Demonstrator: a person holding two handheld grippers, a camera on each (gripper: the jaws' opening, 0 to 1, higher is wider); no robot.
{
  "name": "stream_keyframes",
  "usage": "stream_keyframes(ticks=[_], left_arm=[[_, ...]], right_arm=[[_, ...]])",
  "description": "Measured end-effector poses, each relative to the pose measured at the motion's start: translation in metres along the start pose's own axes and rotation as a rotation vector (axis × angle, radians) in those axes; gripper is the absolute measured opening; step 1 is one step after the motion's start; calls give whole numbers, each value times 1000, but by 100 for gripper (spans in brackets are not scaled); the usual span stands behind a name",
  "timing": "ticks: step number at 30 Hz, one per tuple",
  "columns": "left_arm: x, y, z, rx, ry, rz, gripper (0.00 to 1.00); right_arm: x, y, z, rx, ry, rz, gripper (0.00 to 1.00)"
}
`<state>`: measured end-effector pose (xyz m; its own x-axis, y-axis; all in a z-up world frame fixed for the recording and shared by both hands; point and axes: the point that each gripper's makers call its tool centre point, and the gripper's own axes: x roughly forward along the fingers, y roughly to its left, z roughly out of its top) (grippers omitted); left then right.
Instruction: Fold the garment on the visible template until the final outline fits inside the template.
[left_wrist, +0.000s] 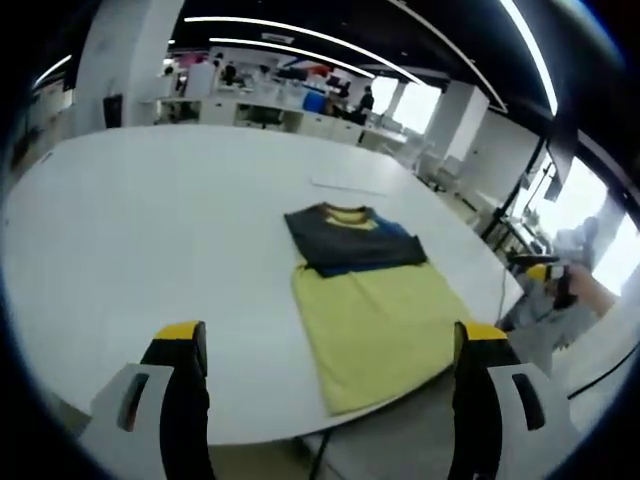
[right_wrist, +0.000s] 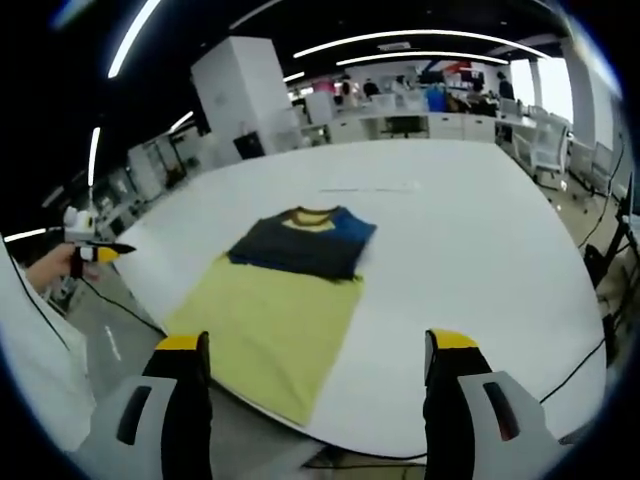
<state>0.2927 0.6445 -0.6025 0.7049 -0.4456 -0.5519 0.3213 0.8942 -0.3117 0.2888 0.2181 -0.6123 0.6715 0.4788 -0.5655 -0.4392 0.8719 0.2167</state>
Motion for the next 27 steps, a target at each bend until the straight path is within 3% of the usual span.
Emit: stream_keyframes(ticks=[19,27], left_arm=[[9,0,-20,15,74,-11,99],[14,0,-35,26,131,-18,99]], right_arm=[[5,3,-9,8,19,10,88],[14,7,-30,29,66,30,87]])
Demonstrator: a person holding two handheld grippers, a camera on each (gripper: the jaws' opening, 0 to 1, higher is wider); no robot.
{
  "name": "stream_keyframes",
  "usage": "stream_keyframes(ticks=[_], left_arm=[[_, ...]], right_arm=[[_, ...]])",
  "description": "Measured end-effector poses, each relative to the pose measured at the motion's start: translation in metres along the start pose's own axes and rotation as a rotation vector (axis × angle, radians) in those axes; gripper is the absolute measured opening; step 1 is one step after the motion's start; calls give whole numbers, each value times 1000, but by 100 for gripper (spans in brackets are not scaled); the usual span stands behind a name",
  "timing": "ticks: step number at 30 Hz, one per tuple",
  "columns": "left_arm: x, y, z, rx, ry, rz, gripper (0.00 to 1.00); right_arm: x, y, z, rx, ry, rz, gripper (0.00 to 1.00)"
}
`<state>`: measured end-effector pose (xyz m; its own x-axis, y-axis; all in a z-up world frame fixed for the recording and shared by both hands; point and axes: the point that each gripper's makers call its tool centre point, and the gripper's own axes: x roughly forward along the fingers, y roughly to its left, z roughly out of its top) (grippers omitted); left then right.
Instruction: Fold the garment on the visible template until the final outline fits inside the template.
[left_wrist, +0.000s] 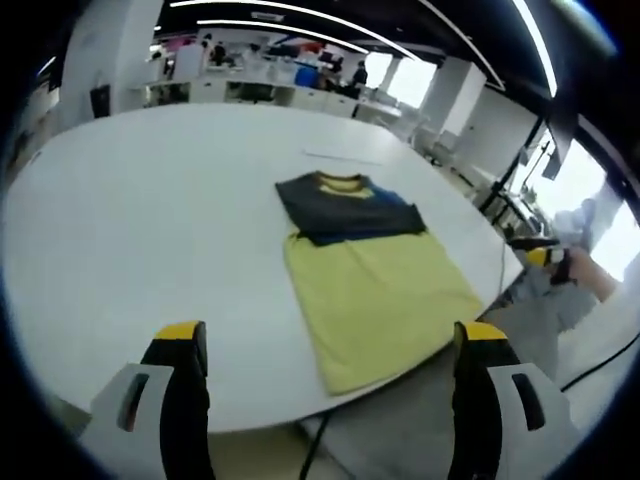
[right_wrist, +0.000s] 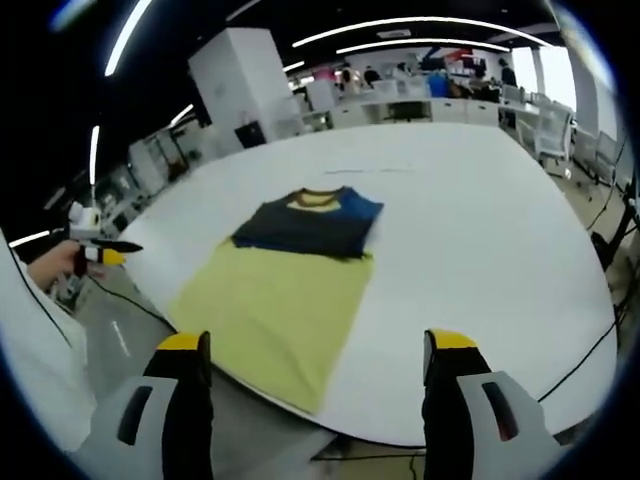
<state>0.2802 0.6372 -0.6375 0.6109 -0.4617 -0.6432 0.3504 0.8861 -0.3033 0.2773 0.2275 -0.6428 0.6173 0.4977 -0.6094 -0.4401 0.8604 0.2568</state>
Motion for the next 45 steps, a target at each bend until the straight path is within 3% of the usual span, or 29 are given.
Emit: stream_keyframes(ticks=[19,28,45], left_arm=[[16,-4,-45,-38,109,-36,90],[24,-2,-57,-42,146,-52,82],[42,-4,-77,-59,205,-74,67]], right_arm=[[16,10,-33,27,86,42,81],[18,9,-42,56,101,42,76],[31,13,-68,83,201,39,66]])
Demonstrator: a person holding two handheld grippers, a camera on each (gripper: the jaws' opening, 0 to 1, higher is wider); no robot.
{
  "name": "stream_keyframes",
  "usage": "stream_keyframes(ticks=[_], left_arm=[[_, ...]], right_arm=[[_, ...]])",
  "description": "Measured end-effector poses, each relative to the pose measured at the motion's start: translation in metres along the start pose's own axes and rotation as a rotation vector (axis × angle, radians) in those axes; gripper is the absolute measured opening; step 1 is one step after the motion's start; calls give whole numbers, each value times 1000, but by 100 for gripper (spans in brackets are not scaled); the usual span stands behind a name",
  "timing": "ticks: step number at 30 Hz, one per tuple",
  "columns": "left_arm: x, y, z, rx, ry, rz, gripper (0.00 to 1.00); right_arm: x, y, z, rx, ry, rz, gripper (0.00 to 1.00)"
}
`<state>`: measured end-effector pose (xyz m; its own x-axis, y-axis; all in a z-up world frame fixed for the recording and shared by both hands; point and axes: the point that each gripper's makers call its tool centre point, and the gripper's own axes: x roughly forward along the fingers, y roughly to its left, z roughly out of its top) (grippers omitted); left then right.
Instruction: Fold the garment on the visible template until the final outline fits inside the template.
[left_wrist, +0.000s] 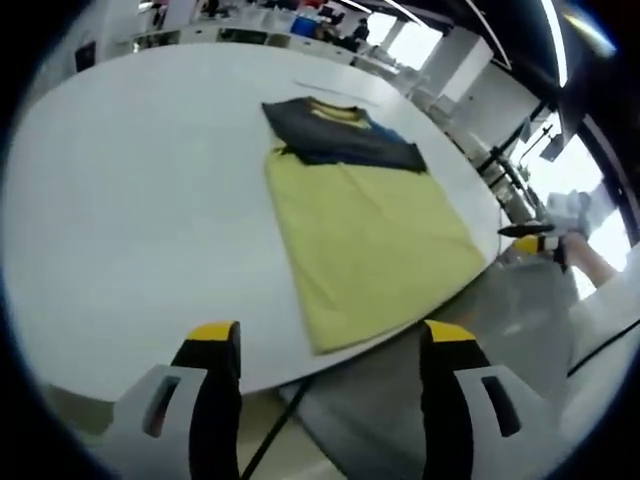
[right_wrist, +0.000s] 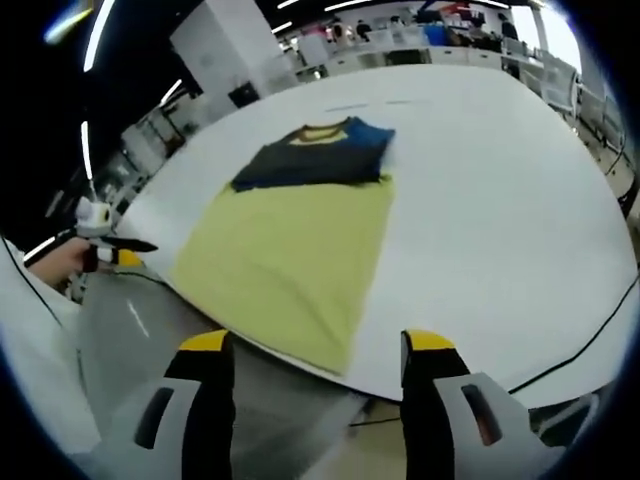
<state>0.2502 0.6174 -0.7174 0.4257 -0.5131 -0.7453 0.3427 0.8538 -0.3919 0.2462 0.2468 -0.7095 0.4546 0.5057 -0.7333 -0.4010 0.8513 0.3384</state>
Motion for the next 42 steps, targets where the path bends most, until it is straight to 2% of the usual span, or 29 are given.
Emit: stream_keyframes(ticks=[9,23,38,42], left_arm=[[8,-1,-8,7,43,-17,60],[20,-3,-16,4,92,-47,49],[26,1,-20,-7,141,-50,40],[27,0,-21,-16,148,-58,35]], right_arm=[[10,-3,-14,40,48,2,58],[25,-5,-23,64,95,15,45],[34,-5,-31,76,132,44,36],[36,-6,-32,82,136,46,35]])
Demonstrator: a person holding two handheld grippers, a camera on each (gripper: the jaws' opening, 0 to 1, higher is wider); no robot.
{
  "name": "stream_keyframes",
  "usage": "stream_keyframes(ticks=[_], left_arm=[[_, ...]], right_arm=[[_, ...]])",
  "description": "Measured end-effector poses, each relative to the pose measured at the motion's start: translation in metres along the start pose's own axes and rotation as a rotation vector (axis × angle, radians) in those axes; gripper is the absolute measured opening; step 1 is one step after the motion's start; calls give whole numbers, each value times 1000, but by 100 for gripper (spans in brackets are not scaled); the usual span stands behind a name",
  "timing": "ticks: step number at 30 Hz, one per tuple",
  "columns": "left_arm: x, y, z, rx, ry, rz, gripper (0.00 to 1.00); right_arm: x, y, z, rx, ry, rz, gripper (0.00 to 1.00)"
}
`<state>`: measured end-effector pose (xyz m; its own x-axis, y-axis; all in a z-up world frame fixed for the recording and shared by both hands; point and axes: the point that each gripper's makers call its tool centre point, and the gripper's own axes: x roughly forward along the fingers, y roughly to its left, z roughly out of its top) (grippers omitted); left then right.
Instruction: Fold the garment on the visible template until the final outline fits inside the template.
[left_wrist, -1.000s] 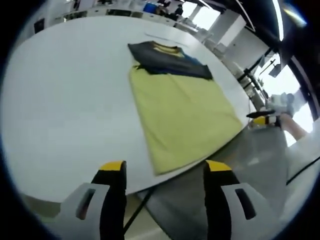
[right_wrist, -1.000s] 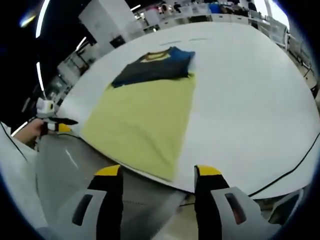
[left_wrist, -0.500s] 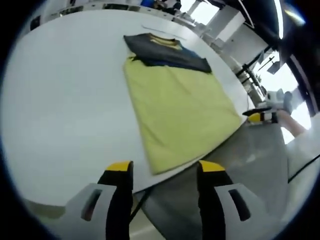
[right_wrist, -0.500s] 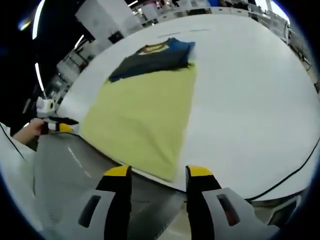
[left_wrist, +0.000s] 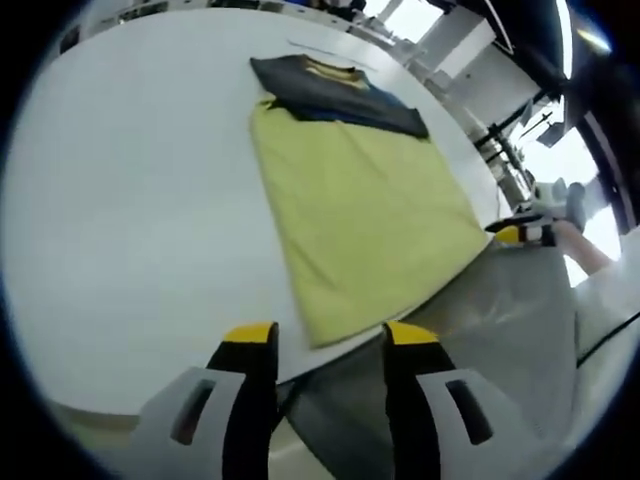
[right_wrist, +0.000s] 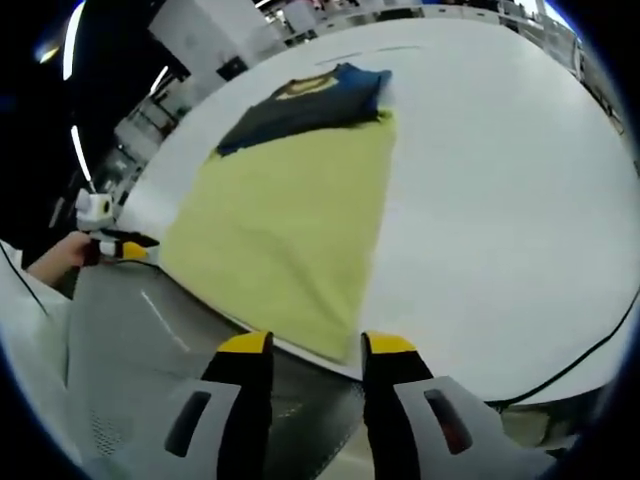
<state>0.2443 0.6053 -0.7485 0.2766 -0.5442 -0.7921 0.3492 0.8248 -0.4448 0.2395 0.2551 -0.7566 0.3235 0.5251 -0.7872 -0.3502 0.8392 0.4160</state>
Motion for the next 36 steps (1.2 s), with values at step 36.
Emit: stream_keyframes(ticks=[36], left_arm=[[11,5,-3,-71,39,-4,7]], right_arm=[[9,-10,-2,-3,4,-21,7]])
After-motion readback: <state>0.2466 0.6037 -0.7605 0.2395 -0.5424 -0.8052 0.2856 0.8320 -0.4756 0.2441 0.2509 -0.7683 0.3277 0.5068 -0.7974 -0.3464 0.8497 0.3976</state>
